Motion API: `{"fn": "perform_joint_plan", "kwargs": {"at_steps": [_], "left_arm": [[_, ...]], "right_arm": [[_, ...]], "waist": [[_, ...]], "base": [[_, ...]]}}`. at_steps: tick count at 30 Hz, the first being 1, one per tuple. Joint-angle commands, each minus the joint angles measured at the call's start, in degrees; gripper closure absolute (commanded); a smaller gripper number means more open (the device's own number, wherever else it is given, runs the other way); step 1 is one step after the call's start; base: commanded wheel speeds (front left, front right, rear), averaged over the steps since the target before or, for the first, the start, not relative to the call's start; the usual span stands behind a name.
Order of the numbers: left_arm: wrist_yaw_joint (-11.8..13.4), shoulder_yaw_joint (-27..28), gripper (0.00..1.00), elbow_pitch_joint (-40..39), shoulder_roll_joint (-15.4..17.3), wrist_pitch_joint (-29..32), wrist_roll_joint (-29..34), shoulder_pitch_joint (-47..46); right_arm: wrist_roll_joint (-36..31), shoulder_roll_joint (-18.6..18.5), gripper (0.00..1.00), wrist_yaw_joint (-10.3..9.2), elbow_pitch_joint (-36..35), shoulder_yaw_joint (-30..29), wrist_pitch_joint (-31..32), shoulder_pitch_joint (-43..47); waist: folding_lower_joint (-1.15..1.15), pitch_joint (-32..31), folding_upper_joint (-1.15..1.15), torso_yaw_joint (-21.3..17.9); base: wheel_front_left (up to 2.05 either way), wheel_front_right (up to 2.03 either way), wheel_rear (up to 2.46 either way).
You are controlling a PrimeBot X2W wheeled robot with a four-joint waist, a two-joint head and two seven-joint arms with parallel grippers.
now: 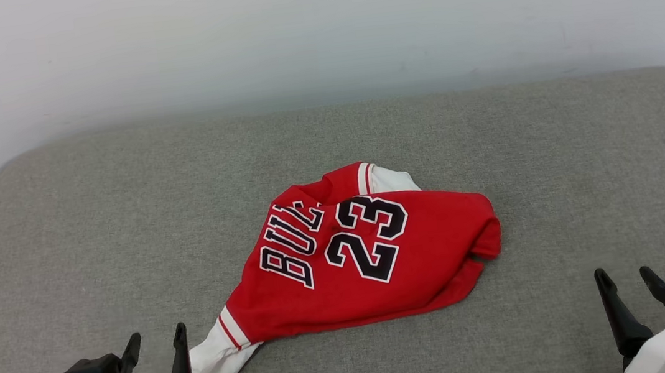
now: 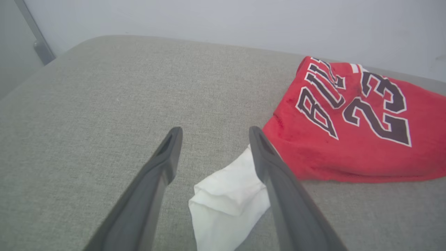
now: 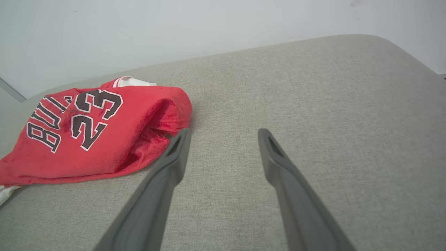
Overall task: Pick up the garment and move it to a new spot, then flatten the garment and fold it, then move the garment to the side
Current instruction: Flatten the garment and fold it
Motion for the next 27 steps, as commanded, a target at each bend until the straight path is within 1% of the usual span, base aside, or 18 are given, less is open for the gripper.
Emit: {"fn": "perform_joint_plan", "kwargs": {"at_steps": [1, 3, 8, 11, 12, 14, 20, 24, 27], "left_arm": [[-0.39, 0.26, 0.00, -0.61, -0.46, -1.30, 0.15, -0.73], [-0.27, 0.17, 0.00, -1.89, -0.64, -2.88, 0.80, -1.40], [-0.41, -0.59, 0.00, -4.59, -1.27, -4.97, 2.47, -3.38], [-0.52, -1.40, 0.00, -5.90, -1.80, -5.36, 3.26, -4.96], [-0.82, -2.20, 0.00, -7.08, -2.40, -5.71, 3.93, -6.35], [-0.90, -2.62, 0.00, -7.61, -2.65, -5.84, 4.23, -7.09], [-1.77, -3.64, 0.00, -7.87, -3.94, -6.64, 4.67, -9.39], [-2.44, -3.89, 0.00, -7.00, -4.43, -7.02, 4.62, -10.78], [-2.78, -4.05, 0.00, -6.20, -4.78, -7.34, 4.55, -11.36]], "right_arm": [[-0.18, 0.11, 0.00, -0.04, 0.60, -0.10, 1.02, -0.71], [0.56, 0.05, 0.00, -0.04, 2.30, -0.07, 3.52, -2.31], [2.67, -2.31, 0.00, -0.04, 7.16, 1.13, 10.09, -8.15], [3.55, -4.28, 0.00, -0.04, 10.33, 2.75, 13.86, -12.51], [4.47, -6.43, 0.00, -0.04, 13.47, 5.15, 17.34, -17.29], [5.13, -7.67, 0.00, -0.04, 16.03, 6.77, 19.57, -20.62], [5.80, -10.43, 0.00, -0.04, 24.84, 10.56, 23.31, -30.03], [6.62, -11.22, 0.00, -0.04, 31.76, 13.48, 25.21, -34.21], [7.59, -11.12, 0.00, -0.03, 37.11, 15.91, 27.64, -35.49]], "waist": [[0.01, -0.21, 0.00, 0.16], [0.01, -0.25, 0.00, 0.43], [0.01, 0.92, 0.00, 2.22], [0.01, 2.13, 0.00, 3.70], [0.01, 3.56, 0.00, 5.12], [0.01, 4.56, 0.00, 5.95], [0.01, 8.05, 0.00, 8.23], [0.01, 9.84, 0.00, 9.22], [0.01, 10.48, 0.00, 9.70]], "base": [[0.00, 0.00, 0.00], [0.00, 0.00, 0.00], [0.00, 0.00, 0.00], [0.00, 0.00, 0.00], [0.00, 0.00, 0.00], [0.00, 0.00, 0.00], [0.00, 0.00, 0.00], [0.00, 0.00, 0.00], [0.00, 0.00, 0.00]]}}
